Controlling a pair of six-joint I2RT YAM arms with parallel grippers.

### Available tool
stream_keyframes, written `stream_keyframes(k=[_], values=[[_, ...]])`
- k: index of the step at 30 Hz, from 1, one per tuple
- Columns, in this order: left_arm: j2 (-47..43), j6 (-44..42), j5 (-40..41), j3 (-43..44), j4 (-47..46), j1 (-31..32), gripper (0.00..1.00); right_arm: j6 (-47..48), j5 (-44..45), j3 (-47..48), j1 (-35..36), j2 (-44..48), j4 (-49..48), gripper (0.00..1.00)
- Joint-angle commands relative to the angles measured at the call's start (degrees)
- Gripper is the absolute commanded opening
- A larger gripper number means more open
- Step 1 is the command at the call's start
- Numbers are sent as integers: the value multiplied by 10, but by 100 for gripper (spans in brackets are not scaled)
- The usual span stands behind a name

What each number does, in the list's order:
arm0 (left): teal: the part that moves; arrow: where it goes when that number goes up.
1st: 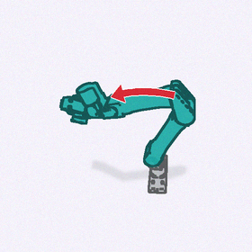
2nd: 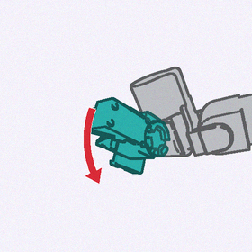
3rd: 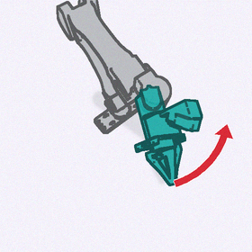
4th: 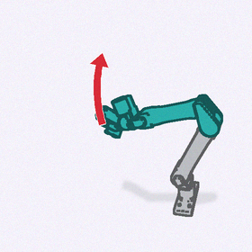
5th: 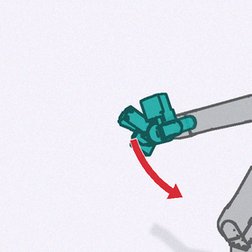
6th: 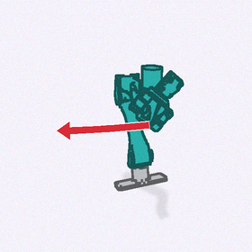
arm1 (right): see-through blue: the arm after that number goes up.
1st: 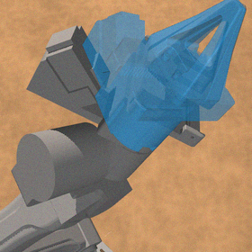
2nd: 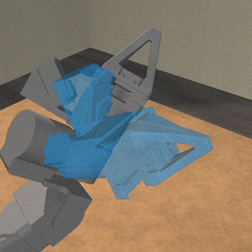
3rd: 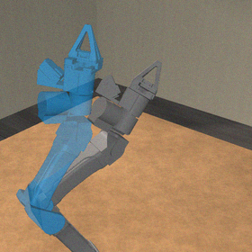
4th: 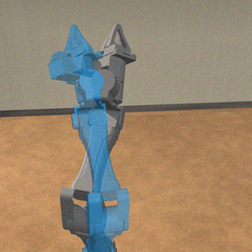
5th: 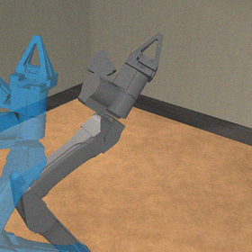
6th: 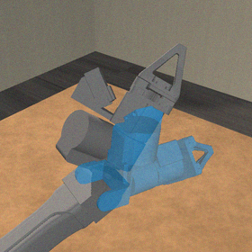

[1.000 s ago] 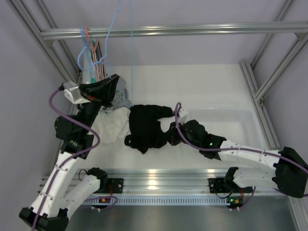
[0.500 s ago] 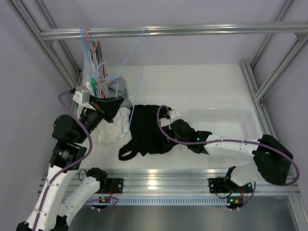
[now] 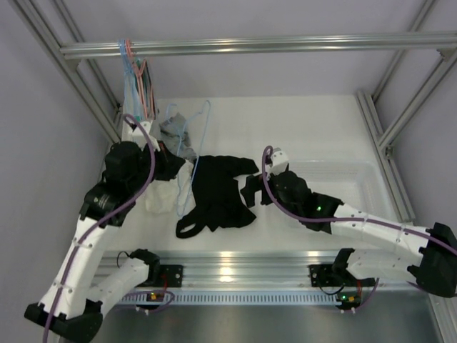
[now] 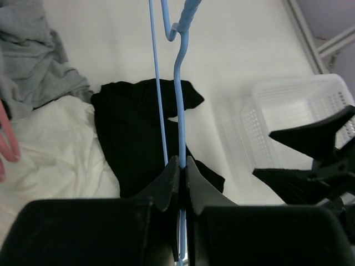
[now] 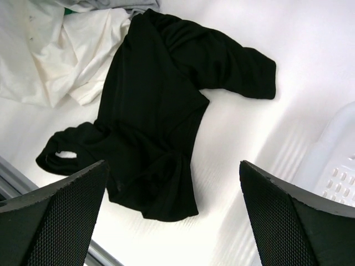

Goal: Remove the tank top from the hanger

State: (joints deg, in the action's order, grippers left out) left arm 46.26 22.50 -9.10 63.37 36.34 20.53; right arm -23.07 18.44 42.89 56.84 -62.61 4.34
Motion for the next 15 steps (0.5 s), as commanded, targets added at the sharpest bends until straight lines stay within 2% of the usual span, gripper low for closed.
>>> stream_keyframes(k=[1, 3, 8, 11, 15], values=[[48, -5, 86, 93, 8, 2, 0, 17, 20, 27, 6, 8, 25, 100], [69, -17, 109, 153, 8, 2, 0, 21, 16, 27, 5, 8, 27, 99], [154, -32, 60, 265, 8, 3, 0, 28, 20, 27, 5, 3, 31, 99], [217, -47, 61, 311, 17, 6, 0, 30, 19, 29, 5, 0, 31, 99], [311, -63, 135, 415, 63, 11, 0, 35, 16, 30, 4, 2, 32, 99]])
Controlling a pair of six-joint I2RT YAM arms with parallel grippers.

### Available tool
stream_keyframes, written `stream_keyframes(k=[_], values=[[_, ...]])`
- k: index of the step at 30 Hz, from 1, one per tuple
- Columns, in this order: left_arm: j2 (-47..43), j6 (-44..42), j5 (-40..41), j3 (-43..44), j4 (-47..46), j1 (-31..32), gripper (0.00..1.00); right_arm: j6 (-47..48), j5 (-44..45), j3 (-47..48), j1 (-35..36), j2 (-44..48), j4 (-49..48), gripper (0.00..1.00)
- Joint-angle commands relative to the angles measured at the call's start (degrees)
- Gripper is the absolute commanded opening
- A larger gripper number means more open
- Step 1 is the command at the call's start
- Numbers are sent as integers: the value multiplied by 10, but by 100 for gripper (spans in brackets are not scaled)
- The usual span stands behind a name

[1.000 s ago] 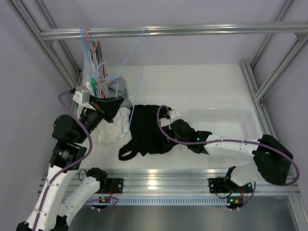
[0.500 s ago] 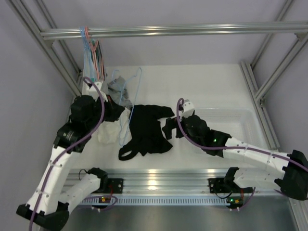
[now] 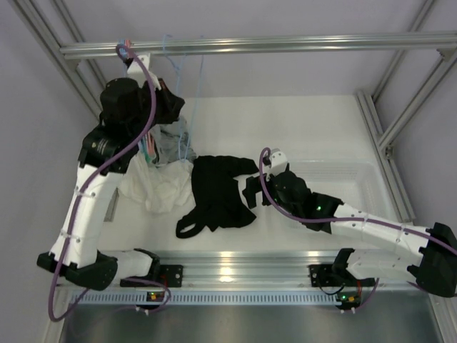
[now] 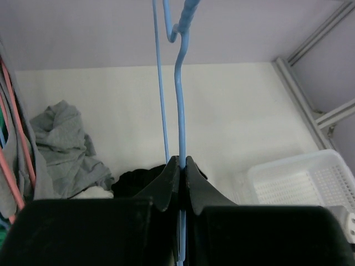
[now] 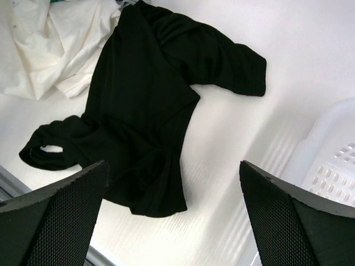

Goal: Remove the tank top from the hanger

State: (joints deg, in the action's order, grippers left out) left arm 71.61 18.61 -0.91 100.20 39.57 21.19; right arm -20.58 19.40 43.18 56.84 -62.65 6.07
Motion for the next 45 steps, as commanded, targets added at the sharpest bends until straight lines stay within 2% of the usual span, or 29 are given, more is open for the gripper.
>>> stream_keyframes(k=[1, 4, 9, 18, 21, 25, 28, 33, 34, 35, 41, 45], values=[[87, -27, 60, 80, 36, 4, 0, 12, 6, 27, 5, 3, 15, 99], [141, -26, 81, 140, 61, 5, 0, 12, 13, 24, 4, 4, 15, 99], [202, -24, 74, 193, 82, 7, 0, 13, 14, 20, 1, -1, 14, 99], [231, -32, 84, 227, 90, 22, 0, 16, 10, 24, 0, -15, 13, 99], [236, -27, 104, 223, 118, 23, 0, 19, 5, 27, 0, -21, 14, 99], [214, -16, 136, 162, 121, 25, 0, 32, -9, 31, -1, -34, 2, 99], [207, -14, 135, 149, 121, 25, 0, 62, -57, 29, -2, -55, -31, 99], [181, -6, 113, 136, 119, 25, 53, 109, -117, 74, -15, -159, -89, 99], [175, -4, 115, 134, 119, 25, 78, 118, -130, 94, -24, -182, -92, 99], [168, -2, 120, 124, 120, 25, 99, 134, -156, 105, -29, -220, -101, 99], [58, 9, 138, 53, 113, 26, 99, 183, -167, 185, -43, -331, -102, 99], [-63, 23, 144, -42, 89, 25, 99, 213, -160, 202, -48, -370, -122, 99]])
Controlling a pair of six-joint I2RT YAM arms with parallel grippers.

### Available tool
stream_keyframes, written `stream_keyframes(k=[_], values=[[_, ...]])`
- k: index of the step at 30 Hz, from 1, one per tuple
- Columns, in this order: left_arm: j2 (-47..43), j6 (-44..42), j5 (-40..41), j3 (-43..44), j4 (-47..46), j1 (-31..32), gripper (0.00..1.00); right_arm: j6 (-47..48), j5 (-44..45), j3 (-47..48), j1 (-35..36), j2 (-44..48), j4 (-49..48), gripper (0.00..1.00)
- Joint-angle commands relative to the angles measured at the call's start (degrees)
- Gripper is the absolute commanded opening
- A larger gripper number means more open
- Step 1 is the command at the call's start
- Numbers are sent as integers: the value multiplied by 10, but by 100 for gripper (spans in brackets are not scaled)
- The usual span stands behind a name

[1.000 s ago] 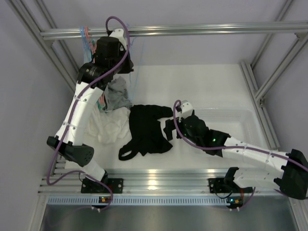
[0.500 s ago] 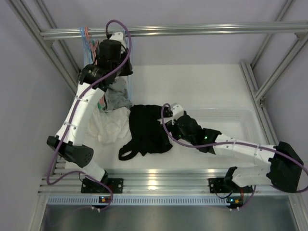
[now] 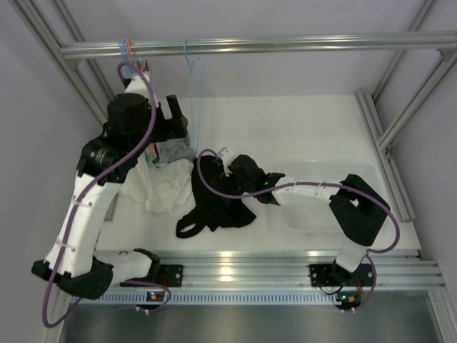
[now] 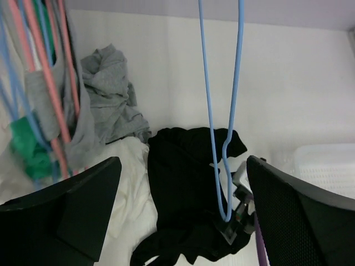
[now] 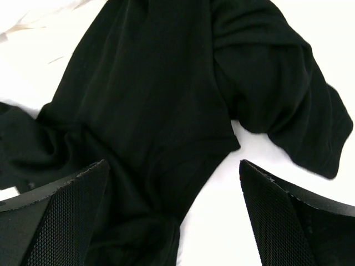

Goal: Remove the tank top from the hanger

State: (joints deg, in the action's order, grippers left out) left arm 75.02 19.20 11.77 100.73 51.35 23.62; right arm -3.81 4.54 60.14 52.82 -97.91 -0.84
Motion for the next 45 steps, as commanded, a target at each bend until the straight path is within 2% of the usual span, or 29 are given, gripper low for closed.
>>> stream_keyframes(k=[1, 4, 9, 13, 16, 19, 21, 22, 25, 28, 29, 31, 40, 45], values=[[-117, 21, 18, -64, -35, 1, 99, 59, -15, 34, -10, -26, -76, 99], [-204, 22, 4, -139, -71, 1, 99, 84, -32, 39, -14, -66, -103, 99], [-333, 1, -40, -232, -117, 1, 99, 116, -61, 5, -16, -99, -250, 99], [-385, -23, -31, -276, -116, 0, 99, 114, -61, 59, -17, -148, -211, 99], [-408, -32, -21, -301, -115, 1, 99, 88, -30, 76, -17, -175, -172, 99], [-419, -38, -16, -315, -115, 1, 99, 44, -18, 54, -17, -176, -163, 100], [-421, -43, -12, -320, -115, 1, 99, 13, -13, 45, -16, -174, -147, 91], [-421, -43, -10, -322, -115, 1, 99, 8, -10, 40, -15, -173, -131, 74], [-422, -49, 2, -328, -116, 1, 99, -8, 7, -5, -14, -156, -148, 38], [-429, -44, 27, -339, -117, 1, 99, -24, 38, -62, -14, -98, -168, 27], [-432, -43, 35, -343, -117, 0, 99, -28, 55, -73, -14, -59, -173, 14], [-435, -41, 48, -352, -118, 1, 99, -28, 71, -94, -14, -4, -174, 0], [-443, -42, 56, -360, -117, 1, 99, -15, 57, -107, -13, 184, -135, 0], [-444, -40, 67, -362, -119, 1, 99, 1, 64, -74, -13, 278, -105, 0]])
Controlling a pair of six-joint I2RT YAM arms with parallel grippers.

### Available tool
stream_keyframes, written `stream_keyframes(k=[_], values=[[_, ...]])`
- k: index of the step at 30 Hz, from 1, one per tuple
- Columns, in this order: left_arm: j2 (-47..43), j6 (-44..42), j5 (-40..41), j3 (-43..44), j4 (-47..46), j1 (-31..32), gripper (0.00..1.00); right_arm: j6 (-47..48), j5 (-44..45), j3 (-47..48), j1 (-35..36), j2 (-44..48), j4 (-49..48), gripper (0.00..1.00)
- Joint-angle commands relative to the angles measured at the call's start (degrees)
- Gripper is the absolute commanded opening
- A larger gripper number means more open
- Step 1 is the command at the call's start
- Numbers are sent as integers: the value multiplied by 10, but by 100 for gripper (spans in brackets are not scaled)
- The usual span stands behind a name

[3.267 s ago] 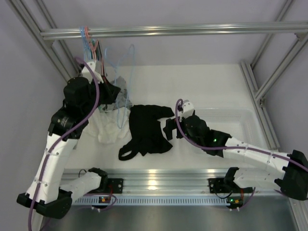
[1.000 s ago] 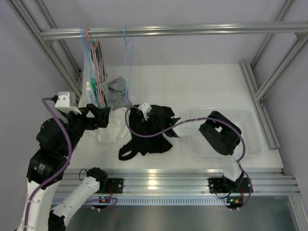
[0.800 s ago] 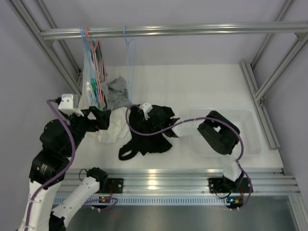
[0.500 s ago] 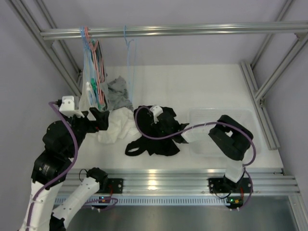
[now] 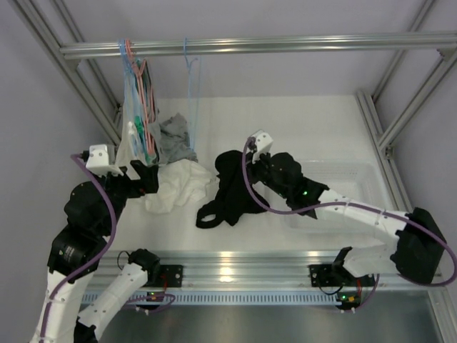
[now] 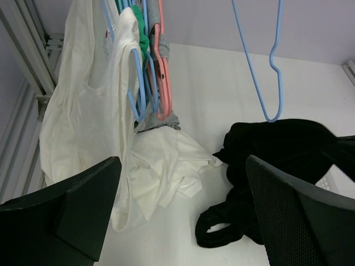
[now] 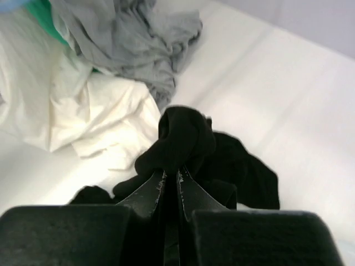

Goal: Remove the tank top from the hanger

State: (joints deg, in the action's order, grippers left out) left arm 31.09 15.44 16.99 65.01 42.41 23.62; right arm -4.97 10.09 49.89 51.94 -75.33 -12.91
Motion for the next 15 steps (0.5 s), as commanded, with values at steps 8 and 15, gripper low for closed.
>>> stream_keyframes(k=[8, 15], values=[[-4, 3, 23, -13, -37, 1, 99, 77, 17, 185, -5, 129, 126, 0], [-9, 10, 32, -30, -44, 0, 99, 141, 61, 354, -5, 128, 208, 0]])
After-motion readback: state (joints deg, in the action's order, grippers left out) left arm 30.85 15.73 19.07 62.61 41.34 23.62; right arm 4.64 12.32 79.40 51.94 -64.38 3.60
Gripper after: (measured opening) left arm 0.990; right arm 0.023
